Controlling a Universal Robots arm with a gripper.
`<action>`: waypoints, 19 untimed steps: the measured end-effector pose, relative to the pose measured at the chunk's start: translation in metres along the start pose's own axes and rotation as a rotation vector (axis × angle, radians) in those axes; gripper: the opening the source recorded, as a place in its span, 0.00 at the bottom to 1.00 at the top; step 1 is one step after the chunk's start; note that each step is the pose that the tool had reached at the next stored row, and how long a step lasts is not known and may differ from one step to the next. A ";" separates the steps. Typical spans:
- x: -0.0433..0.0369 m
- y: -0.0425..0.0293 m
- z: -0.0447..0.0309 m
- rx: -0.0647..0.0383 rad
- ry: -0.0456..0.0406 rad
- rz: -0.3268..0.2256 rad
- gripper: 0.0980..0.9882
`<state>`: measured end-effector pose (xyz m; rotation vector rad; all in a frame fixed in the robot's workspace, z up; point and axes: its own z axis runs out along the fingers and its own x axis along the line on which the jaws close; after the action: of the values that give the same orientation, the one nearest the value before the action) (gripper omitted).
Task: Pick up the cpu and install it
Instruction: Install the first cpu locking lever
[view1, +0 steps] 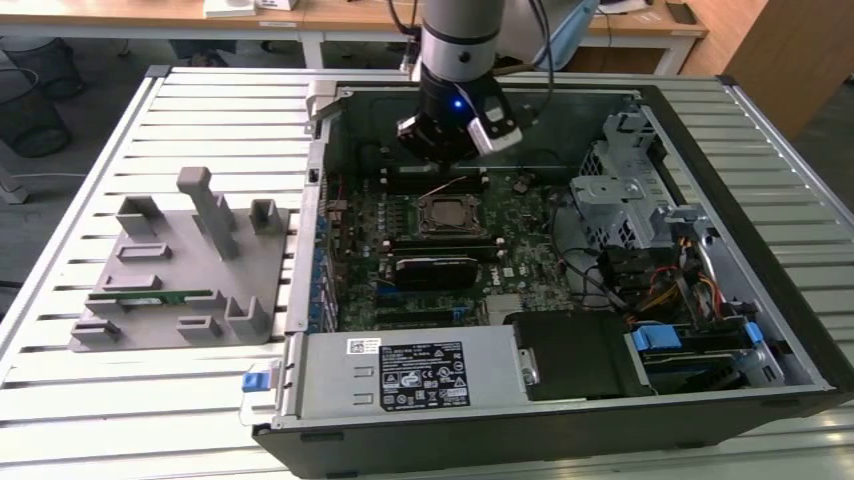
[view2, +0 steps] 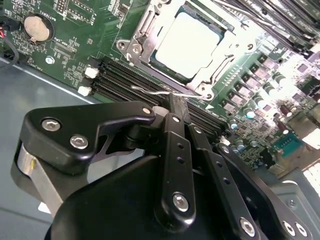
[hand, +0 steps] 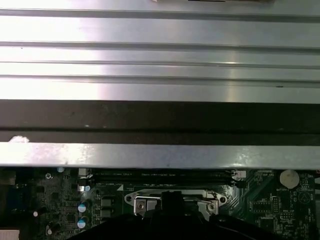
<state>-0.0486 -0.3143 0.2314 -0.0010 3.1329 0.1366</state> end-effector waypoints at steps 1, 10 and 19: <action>-0.0006 0.0000 0.0007 0.000 0.0000 0.000 0.01; -0.0040 0.0015 0.0048 0.000 0.0000 -0.001 0.01; -0.0086 0.0034 0.0076 0.000 0.0000 -0.001 0.01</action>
<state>-0.0400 -0.3102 0.2242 -0.0019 3.1329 0.1366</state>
